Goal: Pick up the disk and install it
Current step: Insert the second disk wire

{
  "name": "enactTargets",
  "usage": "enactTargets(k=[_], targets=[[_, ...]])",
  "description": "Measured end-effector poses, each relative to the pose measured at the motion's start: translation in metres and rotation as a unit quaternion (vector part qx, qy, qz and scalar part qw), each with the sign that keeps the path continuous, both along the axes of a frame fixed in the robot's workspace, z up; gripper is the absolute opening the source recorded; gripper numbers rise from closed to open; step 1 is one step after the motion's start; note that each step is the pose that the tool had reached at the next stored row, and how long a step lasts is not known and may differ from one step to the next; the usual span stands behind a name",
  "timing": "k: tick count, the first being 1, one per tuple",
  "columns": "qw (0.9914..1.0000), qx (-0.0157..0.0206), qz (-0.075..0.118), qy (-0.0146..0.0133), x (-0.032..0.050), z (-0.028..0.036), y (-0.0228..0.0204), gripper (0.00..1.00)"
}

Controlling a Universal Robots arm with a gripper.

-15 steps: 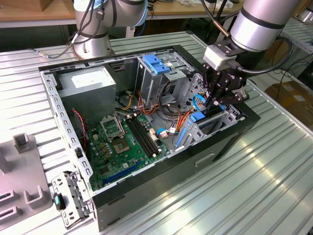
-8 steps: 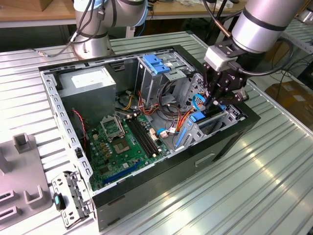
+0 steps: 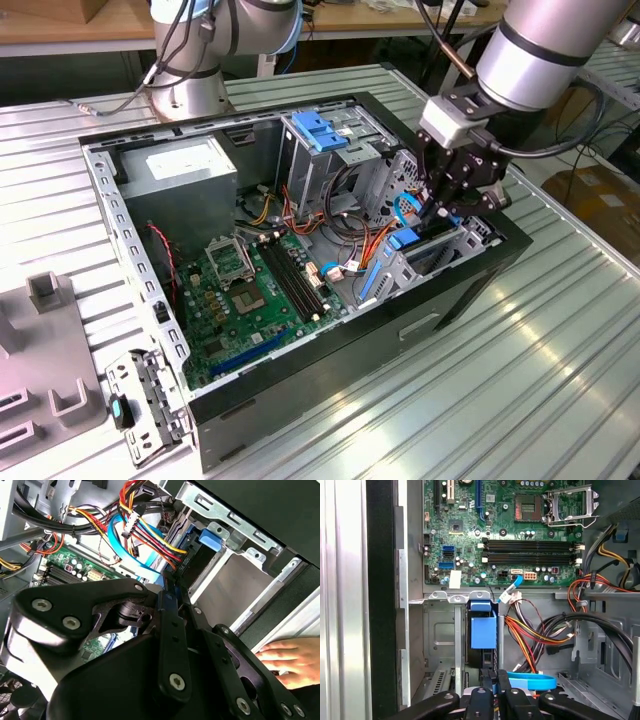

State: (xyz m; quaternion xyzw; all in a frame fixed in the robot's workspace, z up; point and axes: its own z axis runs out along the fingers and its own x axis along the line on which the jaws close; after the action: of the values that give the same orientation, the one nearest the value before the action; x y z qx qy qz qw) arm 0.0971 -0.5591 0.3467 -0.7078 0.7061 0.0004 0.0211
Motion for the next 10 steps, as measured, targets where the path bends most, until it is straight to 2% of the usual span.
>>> enactTargets(k=[10], targets=[[1.00000, 0.0002, 0.000, 0.0000, 0.0000, -0.0058, -0.0003, 0.16]])
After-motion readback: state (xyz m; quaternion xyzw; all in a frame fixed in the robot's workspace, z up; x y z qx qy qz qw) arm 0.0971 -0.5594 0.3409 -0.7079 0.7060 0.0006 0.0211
